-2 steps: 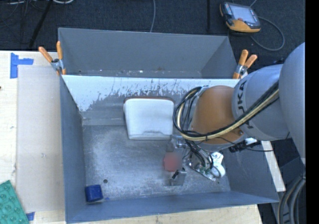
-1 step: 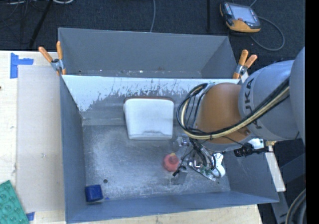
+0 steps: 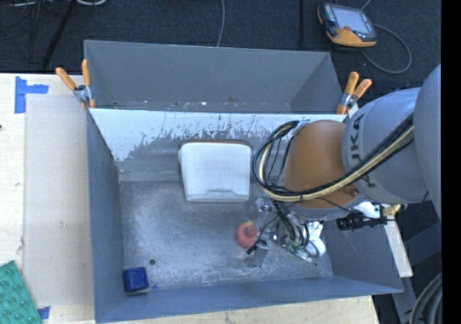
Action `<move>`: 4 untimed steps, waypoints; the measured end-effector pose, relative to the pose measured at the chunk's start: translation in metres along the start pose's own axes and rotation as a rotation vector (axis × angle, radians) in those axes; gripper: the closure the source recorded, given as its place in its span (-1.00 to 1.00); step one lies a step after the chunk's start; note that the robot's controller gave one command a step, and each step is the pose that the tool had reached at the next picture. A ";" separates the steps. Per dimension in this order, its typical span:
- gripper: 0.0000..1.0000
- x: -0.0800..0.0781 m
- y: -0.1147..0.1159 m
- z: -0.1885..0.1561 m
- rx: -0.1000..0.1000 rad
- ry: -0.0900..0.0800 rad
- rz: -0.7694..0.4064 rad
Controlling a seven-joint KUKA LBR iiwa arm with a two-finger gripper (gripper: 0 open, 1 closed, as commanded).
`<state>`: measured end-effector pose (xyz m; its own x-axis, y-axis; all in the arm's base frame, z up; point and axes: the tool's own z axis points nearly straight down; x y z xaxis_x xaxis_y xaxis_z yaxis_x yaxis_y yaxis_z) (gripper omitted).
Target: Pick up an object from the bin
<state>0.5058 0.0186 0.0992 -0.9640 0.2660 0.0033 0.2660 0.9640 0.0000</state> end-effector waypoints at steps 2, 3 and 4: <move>-1.00 0.001 -0.006 0.032 0.002 0.005 0.142; 1.00 0.000 -0.006 0.031 0.001 0.002 0.142; 1.00 0.000 -0.007 0.021 -0.001 -0.002 0.142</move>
Offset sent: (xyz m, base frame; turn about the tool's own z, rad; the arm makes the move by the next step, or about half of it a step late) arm -0.0012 -0.0054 -0.0292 0.1431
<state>0.5038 0.0123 0.0785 -0.9166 0.3998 0.0009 0.3998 0.9166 0.0003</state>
